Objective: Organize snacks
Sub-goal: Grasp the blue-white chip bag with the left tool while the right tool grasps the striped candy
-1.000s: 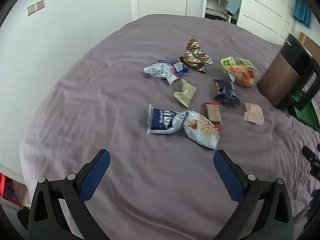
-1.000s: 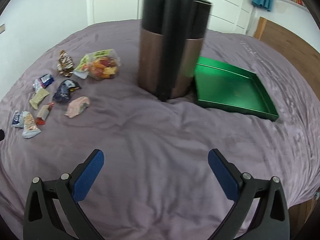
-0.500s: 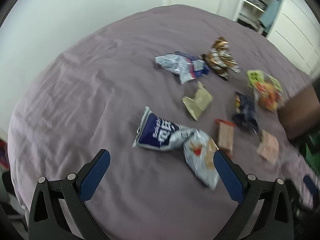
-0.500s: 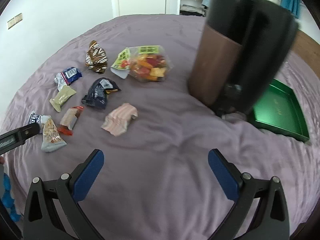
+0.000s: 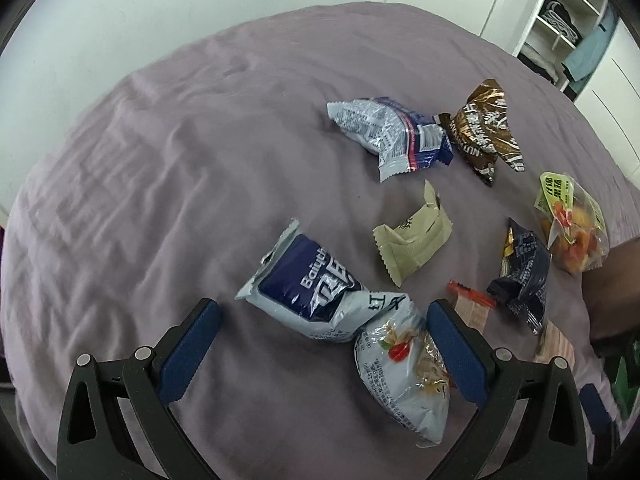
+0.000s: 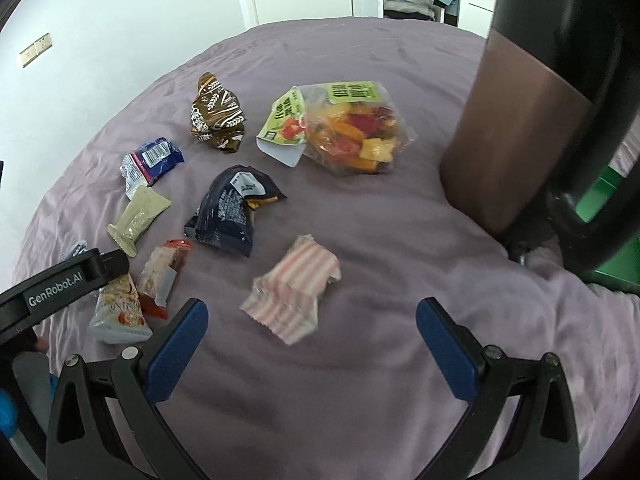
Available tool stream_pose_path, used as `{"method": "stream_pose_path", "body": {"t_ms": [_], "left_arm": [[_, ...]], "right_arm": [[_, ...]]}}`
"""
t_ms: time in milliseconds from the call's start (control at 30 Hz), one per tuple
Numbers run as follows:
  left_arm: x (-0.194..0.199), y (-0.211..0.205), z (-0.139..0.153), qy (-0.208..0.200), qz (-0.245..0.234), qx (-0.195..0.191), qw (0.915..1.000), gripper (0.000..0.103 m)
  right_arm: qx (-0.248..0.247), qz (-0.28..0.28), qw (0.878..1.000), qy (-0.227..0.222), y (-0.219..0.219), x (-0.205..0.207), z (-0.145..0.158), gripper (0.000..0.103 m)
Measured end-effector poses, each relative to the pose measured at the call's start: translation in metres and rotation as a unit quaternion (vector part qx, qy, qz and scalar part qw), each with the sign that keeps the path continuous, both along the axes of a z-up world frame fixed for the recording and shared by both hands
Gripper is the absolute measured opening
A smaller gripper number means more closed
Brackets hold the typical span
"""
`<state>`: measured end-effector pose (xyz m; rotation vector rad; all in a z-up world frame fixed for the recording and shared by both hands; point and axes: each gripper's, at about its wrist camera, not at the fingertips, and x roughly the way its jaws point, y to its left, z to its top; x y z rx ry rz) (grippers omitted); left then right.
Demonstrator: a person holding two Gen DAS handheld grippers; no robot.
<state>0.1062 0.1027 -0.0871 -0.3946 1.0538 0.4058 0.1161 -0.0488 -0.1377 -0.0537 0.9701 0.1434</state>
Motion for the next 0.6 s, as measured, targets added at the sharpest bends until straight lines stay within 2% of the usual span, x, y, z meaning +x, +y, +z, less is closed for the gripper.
{"method": "stream_pose_path", "body": {"t_ms": [333, 433, 600], "left_arm": [[0.011, 0.015, -0.026, 0.023, 0.018, -0.010, 0.9995, 0.102], [0.016, 0.018, -0.034, 0.044, 0.016, -0.008, 0.9989, 0.102], [0.019, 0.021, -0.039, 0.048, 0.014, -0.007, 0.9987, 0.102]], "right_arm": [[0.025, 0.007, 1.000, 0.017, 0.003, 0.012, -0.008, 0.103], [0.047, 0.004, 0.999, 0.027, 0.002, 0.015, -0.011, 0.103], [0.085, 0.001, 0.996, 0.037, 0.000, 0.020, -0.014, 0.103]]}}
